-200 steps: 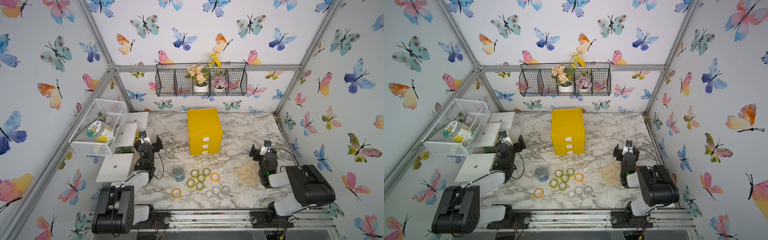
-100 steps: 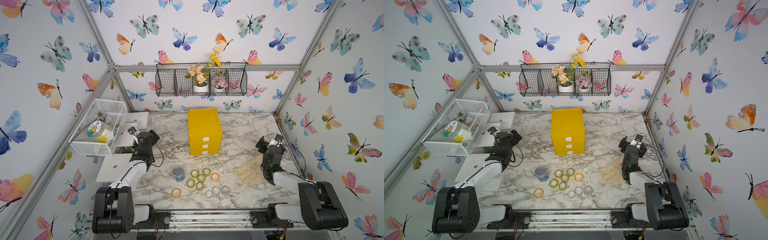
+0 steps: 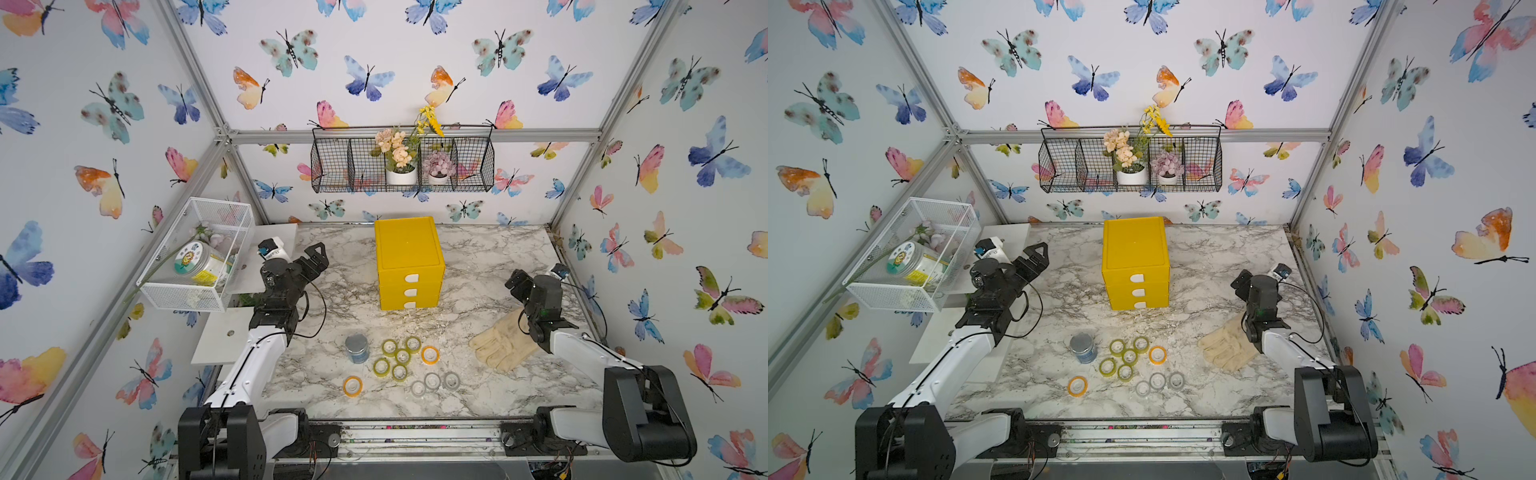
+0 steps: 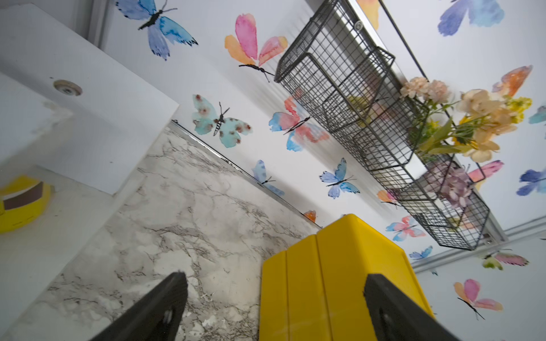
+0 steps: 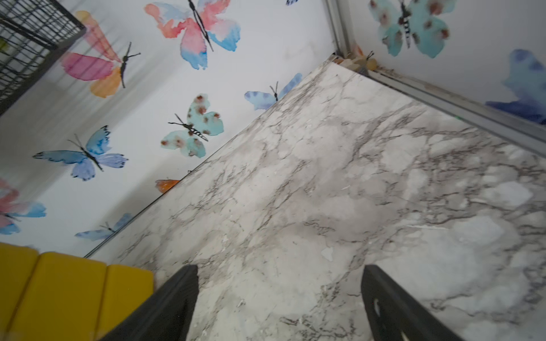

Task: Place the transparent tape into the drawer according to color
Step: Adjust the storage box at the center of the board.

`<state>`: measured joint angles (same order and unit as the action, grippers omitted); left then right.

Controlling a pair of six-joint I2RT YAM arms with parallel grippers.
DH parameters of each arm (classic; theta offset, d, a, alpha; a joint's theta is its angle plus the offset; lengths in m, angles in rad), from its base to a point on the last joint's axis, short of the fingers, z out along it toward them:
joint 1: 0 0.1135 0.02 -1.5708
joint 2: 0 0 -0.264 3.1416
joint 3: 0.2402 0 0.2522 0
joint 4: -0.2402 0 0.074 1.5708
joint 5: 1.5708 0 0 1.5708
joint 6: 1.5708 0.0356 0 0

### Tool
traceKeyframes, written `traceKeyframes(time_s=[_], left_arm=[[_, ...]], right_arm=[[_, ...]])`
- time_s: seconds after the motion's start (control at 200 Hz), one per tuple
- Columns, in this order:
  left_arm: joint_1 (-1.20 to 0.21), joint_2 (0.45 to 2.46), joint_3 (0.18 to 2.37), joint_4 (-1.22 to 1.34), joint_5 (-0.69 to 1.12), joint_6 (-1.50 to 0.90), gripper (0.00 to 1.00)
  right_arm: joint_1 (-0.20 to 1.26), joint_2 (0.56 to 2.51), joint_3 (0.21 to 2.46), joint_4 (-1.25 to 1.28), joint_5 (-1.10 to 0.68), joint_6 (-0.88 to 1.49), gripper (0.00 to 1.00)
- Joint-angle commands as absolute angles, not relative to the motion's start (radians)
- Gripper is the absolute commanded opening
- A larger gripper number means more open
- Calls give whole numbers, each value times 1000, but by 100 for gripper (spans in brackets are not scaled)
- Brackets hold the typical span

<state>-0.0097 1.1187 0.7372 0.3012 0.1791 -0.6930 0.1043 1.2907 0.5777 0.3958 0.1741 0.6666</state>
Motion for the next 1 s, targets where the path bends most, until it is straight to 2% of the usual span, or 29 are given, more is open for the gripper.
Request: traceKeyframes(time_s=[0.0, 0.145, 0.265, 0.39, 0.591, 0.711, 0.991], left_arm=[[-11, 1053, 742, 298, 286, -728, 99], [-15, 1039, 777, 225, 323, -709, 99], [-63, 1082, 811, 182, 342, -675, 100], [-163, 1136, 872, 85, 263, -594, 98], [-223, 1193, 900, 91, 262, -571, 98], [-230, 1260, 956, 89, 279, -560, 97], [-282, 1427, 1140, 41, 221, -469, 94]], right_arm=[[104, 1241, 564, 321, -38, 692, 89], [121, 1209, 546, 342, -256, 687, 82], [203, 1196, 519, 416, -348, 689, 76], [337, 1214, 536, 438, -301, 627, 76], [401, 1276, 568, 476, -330, 604, 72], [451, 1317, 582, 517, -362, 604, 65], [491, 1325, 614, 460, -304, 565, 64]])
